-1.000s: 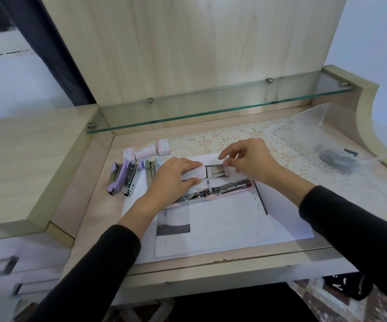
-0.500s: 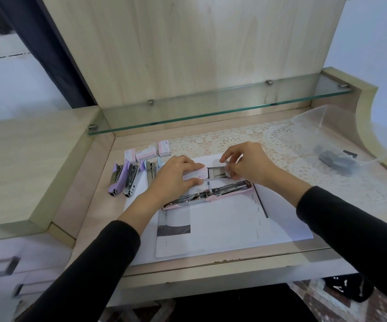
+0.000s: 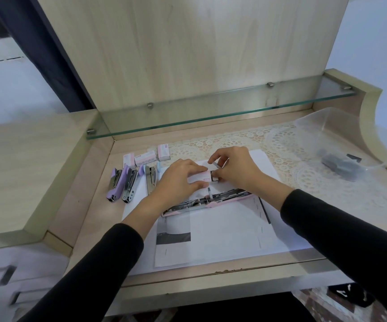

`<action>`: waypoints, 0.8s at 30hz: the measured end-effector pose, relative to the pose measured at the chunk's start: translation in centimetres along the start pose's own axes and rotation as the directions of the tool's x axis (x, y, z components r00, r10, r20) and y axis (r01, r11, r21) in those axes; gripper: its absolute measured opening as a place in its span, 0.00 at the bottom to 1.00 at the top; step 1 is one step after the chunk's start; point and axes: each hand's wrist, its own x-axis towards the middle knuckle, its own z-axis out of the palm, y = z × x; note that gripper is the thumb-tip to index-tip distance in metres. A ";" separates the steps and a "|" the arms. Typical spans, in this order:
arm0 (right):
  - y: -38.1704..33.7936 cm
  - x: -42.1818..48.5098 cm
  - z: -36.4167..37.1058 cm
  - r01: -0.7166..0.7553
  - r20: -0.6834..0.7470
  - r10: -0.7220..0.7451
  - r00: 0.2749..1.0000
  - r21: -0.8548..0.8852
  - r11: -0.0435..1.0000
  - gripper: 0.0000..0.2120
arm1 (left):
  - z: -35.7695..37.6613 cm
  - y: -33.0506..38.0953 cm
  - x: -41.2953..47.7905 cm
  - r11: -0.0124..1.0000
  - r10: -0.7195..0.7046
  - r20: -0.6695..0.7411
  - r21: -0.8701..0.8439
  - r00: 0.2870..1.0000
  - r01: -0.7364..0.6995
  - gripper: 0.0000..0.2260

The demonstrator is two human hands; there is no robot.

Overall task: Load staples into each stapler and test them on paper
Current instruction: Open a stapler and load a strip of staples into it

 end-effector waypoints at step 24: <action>1.1 0.2 -1.3 -0.025 -0.021 0.029 0.999 0.161 0.987 0.10 | -0.8 -4.3 4.0 0.990 -0.082 -0.113 0.107 0.990 0.094 0.15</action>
